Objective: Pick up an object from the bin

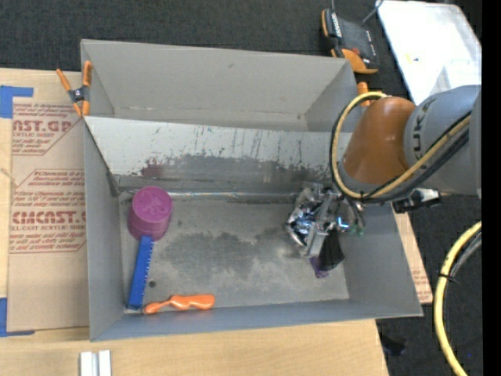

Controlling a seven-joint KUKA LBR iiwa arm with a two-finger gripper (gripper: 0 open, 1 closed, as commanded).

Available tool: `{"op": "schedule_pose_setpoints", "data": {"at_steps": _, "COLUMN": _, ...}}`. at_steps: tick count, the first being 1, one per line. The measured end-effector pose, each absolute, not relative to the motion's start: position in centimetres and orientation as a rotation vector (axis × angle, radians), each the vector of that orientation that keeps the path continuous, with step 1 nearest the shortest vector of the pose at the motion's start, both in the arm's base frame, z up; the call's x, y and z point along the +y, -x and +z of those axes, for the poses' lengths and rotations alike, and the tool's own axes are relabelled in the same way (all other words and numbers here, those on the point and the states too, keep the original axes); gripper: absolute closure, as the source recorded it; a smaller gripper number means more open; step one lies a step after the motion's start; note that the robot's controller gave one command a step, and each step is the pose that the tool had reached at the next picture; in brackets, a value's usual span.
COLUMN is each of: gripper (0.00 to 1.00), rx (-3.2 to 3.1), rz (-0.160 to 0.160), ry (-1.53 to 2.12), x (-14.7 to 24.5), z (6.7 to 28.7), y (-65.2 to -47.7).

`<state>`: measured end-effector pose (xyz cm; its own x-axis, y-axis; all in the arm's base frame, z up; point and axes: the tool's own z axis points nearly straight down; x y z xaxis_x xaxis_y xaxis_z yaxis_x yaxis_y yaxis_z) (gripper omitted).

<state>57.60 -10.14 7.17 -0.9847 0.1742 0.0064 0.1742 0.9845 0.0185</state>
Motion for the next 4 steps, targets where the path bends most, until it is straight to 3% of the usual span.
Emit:
{"op": "schedule_pose_setpoints", "data": {"at_steps": 1, "gripper": 1.0, "rx": -3.083, "rz": -0.066, "ry": 0.375, "x": -10.6, "z": 7.2, "y": -58.5}}
{"op": "schedule_pose_setpoints", "data": {"at_steps": 3, "gripper": 1.0, "rx": -3.084, "rz": -0.066, "ry": 0.375, "x": -10.6, "z": 7.2, "y": -58.6}}
{"op": "schedule_pose_setpoints", "data": {"at_steps": 4, "gripper": 1.0, "rx": -3.114, "rz": -0.071, "ry": 0.075, "x": -8.5, "z": 19.0, "y": -58.5}}
